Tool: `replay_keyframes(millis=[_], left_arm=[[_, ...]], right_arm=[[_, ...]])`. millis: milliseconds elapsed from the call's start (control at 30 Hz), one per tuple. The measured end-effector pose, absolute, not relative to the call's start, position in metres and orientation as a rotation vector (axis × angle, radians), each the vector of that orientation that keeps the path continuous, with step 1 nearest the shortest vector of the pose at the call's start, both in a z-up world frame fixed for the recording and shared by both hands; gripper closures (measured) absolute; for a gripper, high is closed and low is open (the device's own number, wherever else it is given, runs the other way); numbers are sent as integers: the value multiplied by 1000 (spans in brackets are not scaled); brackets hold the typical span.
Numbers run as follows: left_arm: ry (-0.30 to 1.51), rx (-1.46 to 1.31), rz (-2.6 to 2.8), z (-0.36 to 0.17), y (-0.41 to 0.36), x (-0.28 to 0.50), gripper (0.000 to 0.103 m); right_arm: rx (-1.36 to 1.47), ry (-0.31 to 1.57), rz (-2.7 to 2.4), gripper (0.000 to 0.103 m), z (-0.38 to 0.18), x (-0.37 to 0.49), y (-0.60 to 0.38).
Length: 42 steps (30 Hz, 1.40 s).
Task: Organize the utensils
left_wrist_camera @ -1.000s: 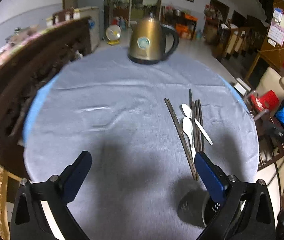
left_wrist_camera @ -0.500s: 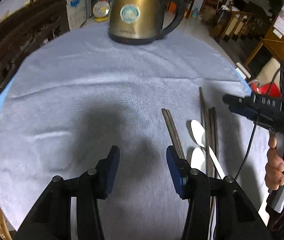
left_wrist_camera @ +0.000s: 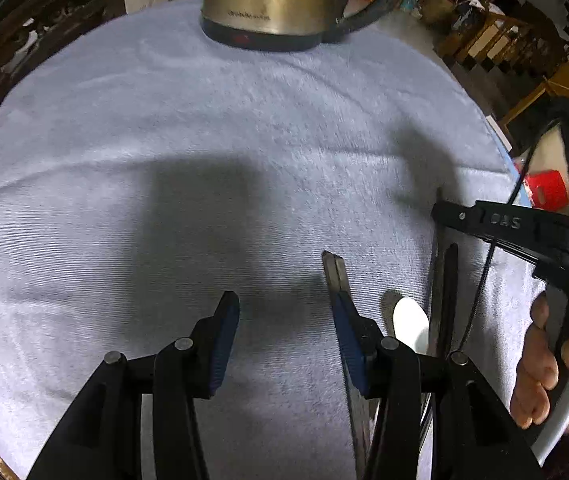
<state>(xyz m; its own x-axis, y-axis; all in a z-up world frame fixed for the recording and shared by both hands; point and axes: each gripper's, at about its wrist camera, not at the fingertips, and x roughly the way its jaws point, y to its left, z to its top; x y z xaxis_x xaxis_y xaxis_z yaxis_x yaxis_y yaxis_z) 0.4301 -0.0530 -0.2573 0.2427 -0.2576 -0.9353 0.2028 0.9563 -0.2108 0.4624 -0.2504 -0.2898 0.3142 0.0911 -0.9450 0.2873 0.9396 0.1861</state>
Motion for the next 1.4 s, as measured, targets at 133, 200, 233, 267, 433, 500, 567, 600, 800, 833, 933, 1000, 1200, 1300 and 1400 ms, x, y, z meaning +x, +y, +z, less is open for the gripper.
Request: replay_keyframes(millis=[133, 200, 233, 267, 433, 500, 567, 600, 800, 833, 933, 1000, 1200, 1300, 1400], left_arm=[[1258, -1, -303, -261, -63, 431, 59], [1231, 27, -302, -261, -62, 430, 67], [1226, 31, -305, -261, -61, 430, 69], [1219, 36, -306, -260, -58, 429, 75], [1237, 0, -303, -256, -44, 428, 77], [1246, -22, -304, -256, -44, 426, 76], [1243, -9, -305, -256, -48, 425, 74], [1239, 6, -303, -255, -51, 424, 70], [1194, 106, -254, -254, -71, 420, 63], [1189, 130, -249, -254, -73, 418, 63], [1161, 189, -251, -253, -76, 414, 60], [1166, 180, -240, -252, -68, 416, 60], [1223, 96, -234, -251, -45, 424, 61], [1216, 27, -277, -242, -43, 422, 61], [1211, 51, -299, -241, -57, 419, 61]], right_arm=[[402, 1184, -85, 96, -286, 446, -260], [447, 1131, -47, 96, -280, 432, -270], [472, 1105, -25, 96, -275, 423, -276], [484, 1089, -9, 96, -272, 417, -280], [539, 1035, 51, 96, -262, 383, -296], [600, 1019, 72, 96, -263, 373, -304], [645, 1003, 90, 96, -264, 367, -310], [662, 995, 99, 96, -264, 362, -312], [672, 982, 105, 96, -264, 345, -315], [674, 982, 101, 96, -264, 343, -316], [684, 977, 96, 96, -264, 338, -321], [671, 972, 90, 96, -262, 334, -323], [667, 964, 102, 96, -260, 324, -326], [673, 955, 103, 96, -259, 319, -327], [681, 952, 113, 96, -259, 318, -326]])
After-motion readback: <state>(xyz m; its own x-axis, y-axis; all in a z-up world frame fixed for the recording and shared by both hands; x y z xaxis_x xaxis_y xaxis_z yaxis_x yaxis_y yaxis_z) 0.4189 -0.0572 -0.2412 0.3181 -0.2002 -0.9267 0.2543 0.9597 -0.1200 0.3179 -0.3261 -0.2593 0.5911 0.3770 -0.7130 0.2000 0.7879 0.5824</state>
